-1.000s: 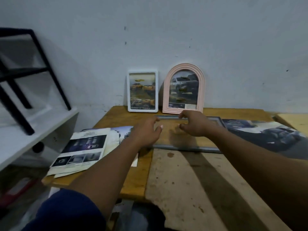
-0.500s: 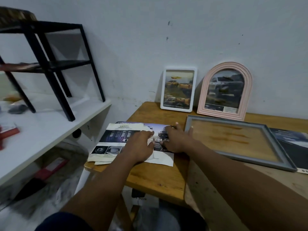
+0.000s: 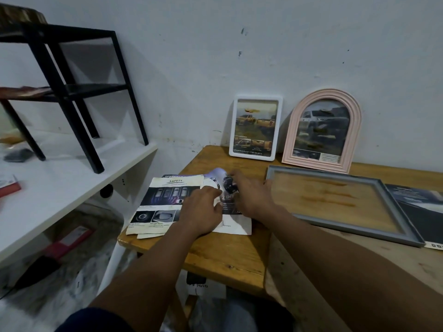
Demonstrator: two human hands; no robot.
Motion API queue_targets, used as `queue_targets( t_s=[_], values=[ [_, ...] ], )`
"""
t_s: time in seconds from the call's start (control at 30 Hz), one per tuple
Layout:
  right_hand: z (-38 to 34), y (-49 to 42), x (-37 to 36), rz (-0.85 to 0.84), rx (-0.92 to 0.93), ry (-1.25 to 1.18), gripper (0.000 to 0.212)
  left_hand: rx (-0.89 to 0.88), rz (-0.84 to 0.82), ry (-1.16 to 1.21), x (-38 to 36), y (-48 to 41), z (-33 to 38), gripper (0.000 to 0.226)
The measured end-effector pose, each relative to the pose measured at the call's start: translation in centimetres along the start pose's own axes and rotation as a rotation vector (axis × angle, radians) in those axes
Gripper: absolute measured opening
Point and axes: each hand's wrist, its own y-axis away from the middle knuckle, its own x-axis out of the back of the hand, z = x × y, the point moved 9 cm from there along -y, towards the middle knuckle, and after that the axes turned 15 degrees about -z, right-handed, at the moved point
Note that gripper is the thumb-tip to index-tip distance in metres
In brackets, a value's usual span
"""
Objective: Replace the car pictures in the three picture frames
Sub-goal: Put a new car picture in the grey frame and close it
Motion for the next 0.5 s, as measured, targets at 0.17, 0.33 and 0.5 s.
queue_targets(
  t_s=[0.17, 0.33, 0.5],
  values=[
    [0.5, 1.4, 4.3, 0.234, 0.063, -0.339, 0.061, -0.055, 0.001, 0.021, -0.2, -0.5, 1.1, 0.042],
    [6.2, 2.4, 8.5, 0.290, -0.003, -0.443, 0.063, -0.011, -0.014, -0.050, -0.1, -1.4, 2.4, 0.040],
    [13.6, 5.4, 12.6, 0.318, -0.105, -0.444, 0.055, 0.010, 0.023, -0.139, 0.7, -2.8, 5.2, 0.034]
  ],
)
